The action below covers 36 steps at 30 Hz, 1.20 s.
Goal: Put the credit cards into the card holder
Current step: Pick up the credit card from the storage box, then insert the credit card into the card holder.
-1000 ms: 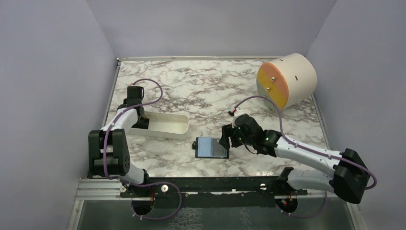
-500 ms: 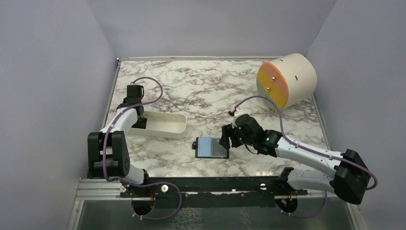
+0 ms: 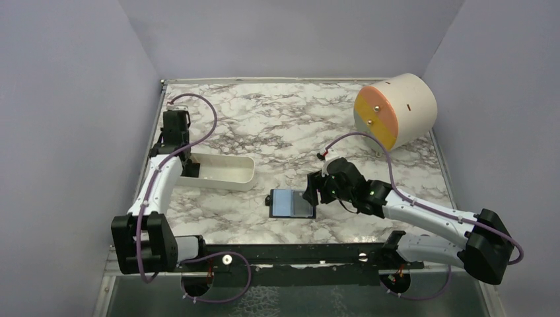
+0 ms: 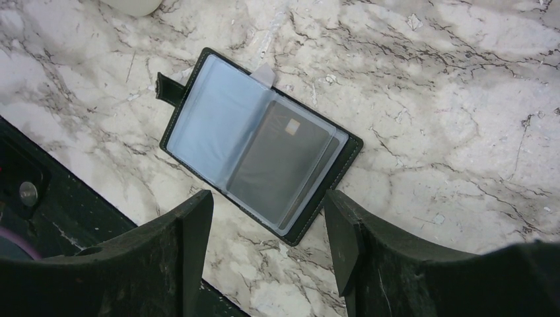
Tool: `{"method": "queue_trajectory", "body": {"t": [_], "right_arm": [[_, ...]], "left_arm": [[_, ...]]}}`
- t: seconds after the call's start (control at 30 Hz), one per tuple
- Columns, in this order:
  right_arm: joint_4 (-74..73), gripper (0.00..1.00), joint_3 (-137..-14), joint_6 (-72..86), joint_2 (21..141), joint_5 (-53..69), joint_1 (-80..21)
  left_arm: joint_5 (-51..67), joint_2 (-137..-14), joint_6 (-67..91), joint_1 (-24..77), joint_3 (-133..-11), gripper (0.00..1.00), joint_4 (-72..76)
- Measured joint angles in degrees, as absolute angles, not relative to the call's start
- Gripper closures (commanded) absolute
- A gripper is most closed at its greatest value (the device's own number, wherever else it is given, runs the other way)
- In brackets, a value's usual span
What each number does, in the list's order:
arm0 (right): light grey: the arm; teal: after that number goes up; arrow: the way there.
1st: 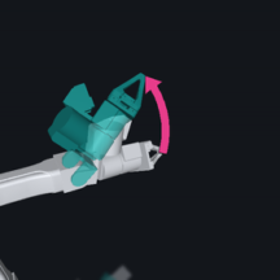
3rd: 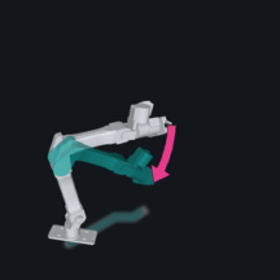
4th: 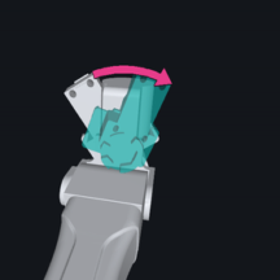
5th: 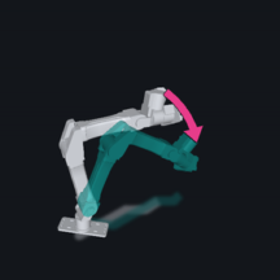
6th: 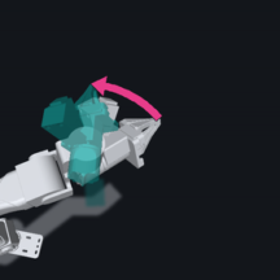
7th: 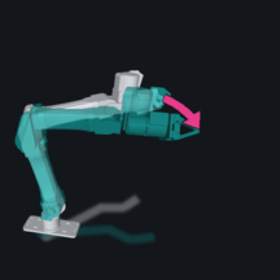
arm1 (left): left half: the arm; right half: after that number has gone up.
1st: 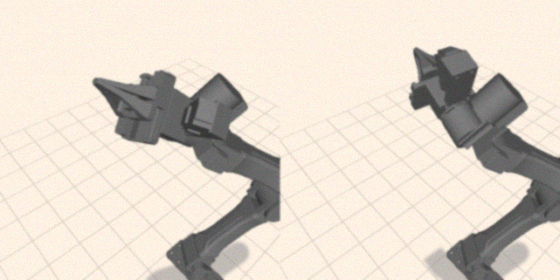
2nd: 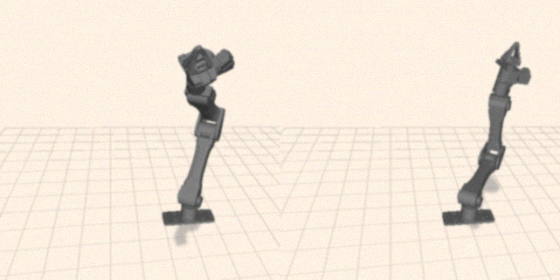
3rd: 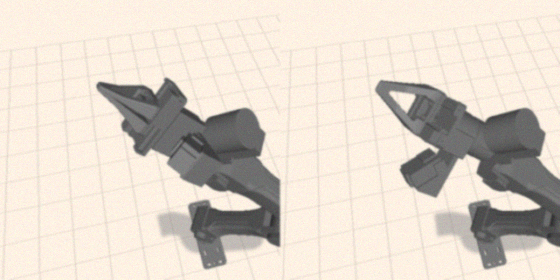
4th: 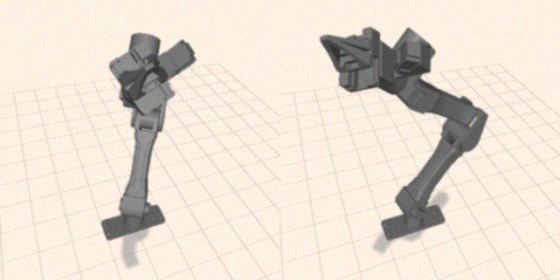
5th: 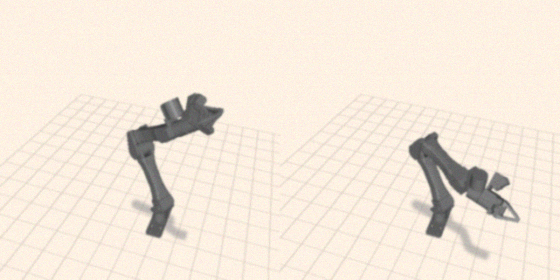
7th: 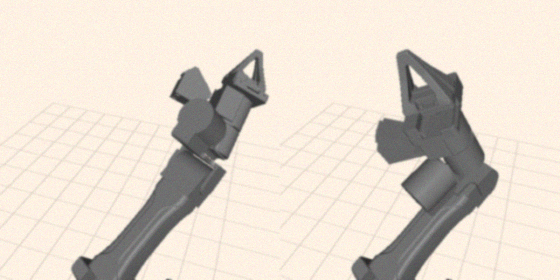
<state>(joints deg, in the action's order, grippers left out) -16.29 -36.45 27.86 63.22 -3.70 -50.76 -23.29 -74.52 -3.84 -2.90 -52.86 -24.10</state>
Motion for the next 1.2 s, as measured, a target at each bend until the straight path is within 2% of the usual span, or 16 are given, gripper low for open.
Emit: {"method": "queue_trajectory", "body": {"t": [0.3,0.43,0.6,0.83,1.03,1.2], "right_arm": [[-16.82,0.37,-36.45,28.64,63.22,-3.53,-50.76],[-16.93,0.41,-36.47,29.74,63.59,-2.76,-50.76],[-17.63,0.42,-36.73,31.09,65.63,-2.02,-50.76],[-18.81,0.44,-37.58,33.10,69.30,-2.04,-50.76],[-19.92,0.50,-37.60,34.30,73.06,-2.09,-50.76],[-20.40,0.53,-38.98,34.44,74.83,-2.09,-50.76]], "left_arm": [[-11.40,-64.55,3.09,-2.94,-56.90,1.00,-26.02],[-0.97,-62.89,8.43,-2.94,-57.74,1.00,-26.72],[18.50,-63.55,14.33,-2.92,-56.42,1.00,-26.22],[35.77,-64.05,21.50,-2.83,-53.32,1.00,-22.83],[43.18,-64.10,27.33,-0.32,-47.27,1.00,-19.11],[43.13,-64.07,31.62,8.40,-45.12,1.00,-15.38]]}}
